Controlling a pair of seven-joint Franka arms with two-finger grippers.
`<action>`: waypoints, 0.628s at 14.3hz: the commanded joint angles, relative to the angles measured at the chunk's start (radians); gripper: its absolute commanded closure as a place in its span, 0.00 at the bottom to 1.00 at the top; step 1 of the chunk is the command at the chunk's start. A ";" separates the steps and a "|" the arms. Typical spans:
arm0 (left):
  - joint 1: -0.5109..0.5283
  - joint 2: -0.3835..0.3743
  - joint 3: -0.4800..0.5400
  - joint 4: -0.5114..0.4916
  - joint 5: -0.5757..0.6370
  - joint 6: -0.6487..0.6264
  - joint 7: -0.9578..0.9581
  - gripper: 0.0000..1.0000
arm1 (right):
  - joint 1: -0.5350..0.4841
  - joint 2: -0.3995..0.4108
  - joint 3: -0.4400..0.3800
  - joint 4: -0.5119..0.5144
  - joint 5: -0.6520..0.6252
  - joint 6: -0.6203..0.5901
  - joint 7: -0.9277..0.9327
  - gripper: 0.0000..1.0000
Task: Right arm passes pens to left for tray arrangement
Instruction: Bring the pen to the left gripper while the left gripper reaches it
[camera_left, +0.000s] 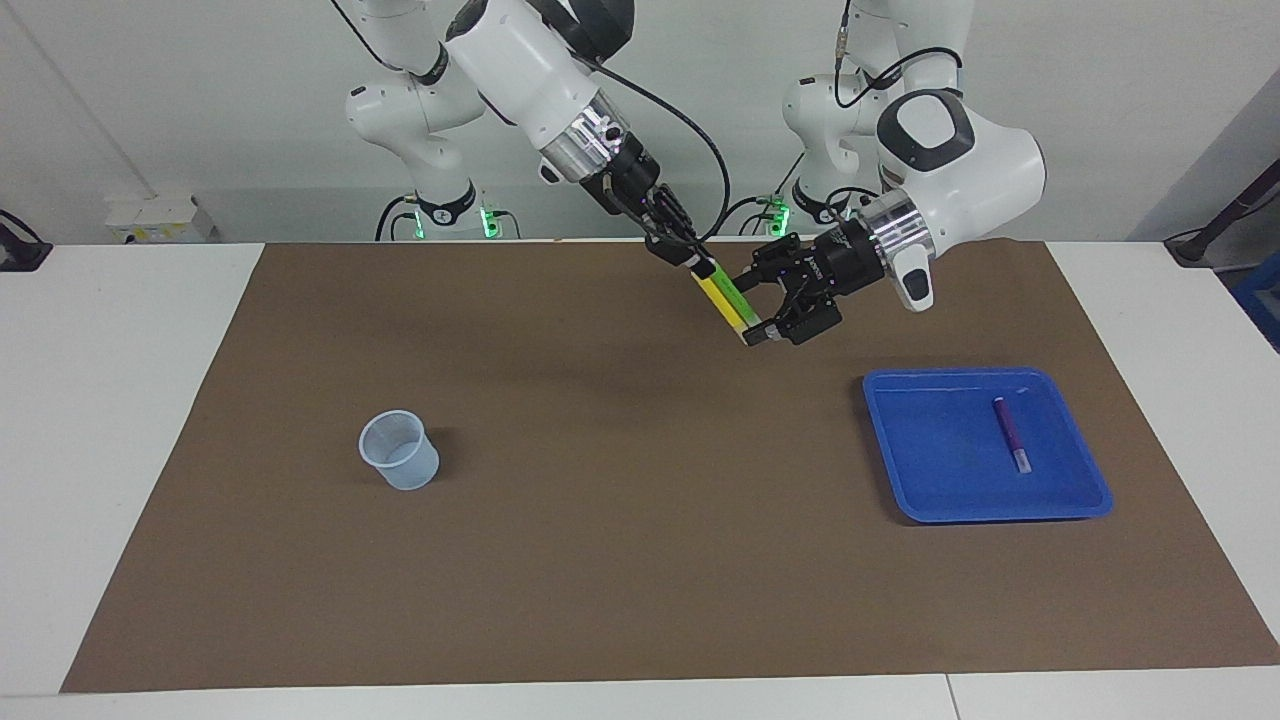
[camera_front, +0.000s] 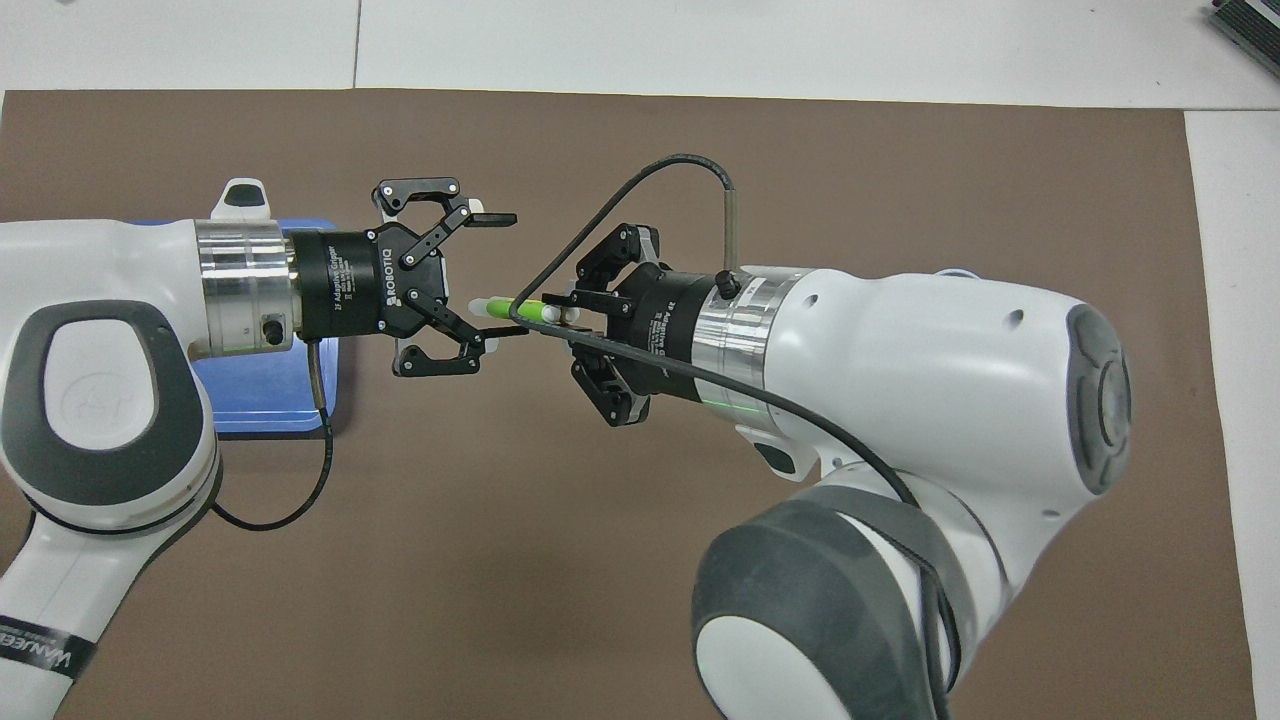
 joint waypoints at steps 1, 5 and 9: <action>-0.043 -0.061 0.008 -0.094 -0.022 0.098 -0.009 0.09 | 0.003 0.014 0.001 0.017 0.006 0.025 0.014 1.00; -0.031 -0.085 0.009 -0.106 -0.022 0.082 -0.010 0.20 | 0.003 0.015 0.001 0.016 0.005 0.024 0.009 1.00; -0.028 -0.130 0.011 -0.151 -0.022 0.082 -0.009 0.36 | 0.003 0.015 0.001 0.016 0.003 0.024 0.008 1.00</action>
